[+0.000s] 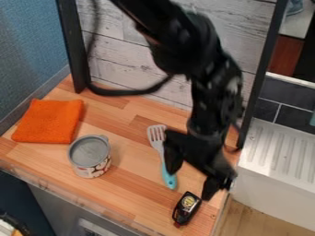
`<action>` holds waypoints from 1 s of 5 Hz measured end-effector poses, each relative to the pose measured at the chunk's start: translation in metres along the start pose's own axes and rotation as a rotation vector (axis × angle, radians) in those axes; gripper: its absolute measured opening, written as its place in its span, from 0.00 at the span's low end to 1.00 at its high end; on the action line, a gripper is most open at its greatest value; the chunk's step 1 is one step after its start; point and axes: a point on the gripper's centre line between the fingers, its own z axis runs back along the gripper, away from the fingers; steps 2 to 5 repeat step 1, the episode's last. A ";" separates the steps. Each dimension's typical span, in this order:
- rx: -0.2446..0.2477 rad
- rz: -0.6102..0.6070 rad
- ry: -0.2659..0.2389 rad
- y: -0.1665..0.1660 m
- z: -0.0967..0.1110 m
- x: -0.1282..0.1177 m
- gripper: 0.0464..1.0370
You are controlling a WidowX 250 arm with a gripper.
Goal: Move the black object on the lower right side of the table
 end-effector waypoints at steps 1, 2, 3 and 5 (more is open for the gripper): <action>-0.022 0.084 -0.069 0.001 0.026 -0.003 0.96; -0.022 0.084 -0.069 0.001 0.026 -0.003 0.96; -0.022 0.084 -0.069 0.001 0.026 -0.003 0.96; -0.022 0.084 -0.069 0.001 0.026 -0.003 0.96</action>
